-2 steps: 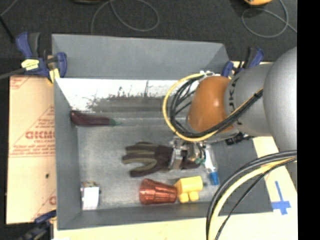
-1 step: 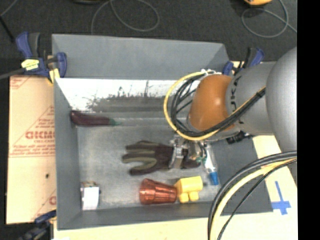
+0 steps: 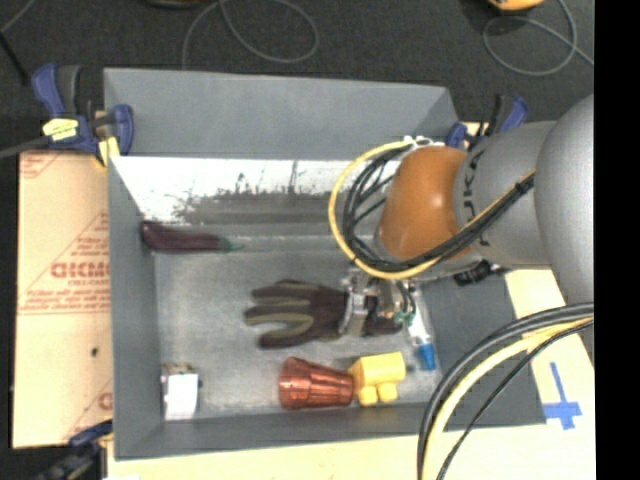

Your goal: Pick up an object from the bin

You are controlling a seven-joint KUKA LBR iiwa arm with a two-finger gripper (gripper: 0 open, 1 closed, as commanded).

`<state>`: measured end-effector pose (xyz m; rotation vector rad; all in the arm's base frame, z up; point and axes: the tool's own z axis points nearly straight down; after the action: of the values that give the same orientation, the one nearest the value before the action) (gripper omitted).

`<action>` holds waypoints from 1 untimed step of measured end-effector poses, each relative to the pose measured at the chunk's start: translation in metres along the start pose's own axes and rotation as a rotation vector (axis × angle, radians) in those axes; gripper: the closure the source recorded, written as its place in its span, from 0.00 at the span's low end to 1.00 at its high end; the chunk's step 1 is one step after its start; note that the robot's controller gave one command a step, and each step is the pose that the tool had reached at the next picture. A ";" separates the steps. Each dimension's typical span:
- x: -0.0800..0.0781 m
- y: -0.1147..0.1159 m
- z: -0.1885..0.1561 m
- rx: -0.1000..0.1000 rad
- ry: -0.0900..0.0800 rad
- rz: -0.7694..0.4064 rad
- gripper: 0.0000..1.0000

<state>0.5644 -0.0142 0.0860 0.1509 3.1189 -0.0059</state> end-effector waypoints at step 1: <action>0.000 0.000 -0.002 0.000 -0.001 -0.001 1.00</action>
Offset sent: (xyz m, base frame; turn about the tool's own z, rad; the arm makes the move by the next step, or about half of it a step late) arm 0.0001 0.0000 0.0312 0.0000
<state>0.5644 -0.0145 0.0885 0.1496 3.1181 -0.0065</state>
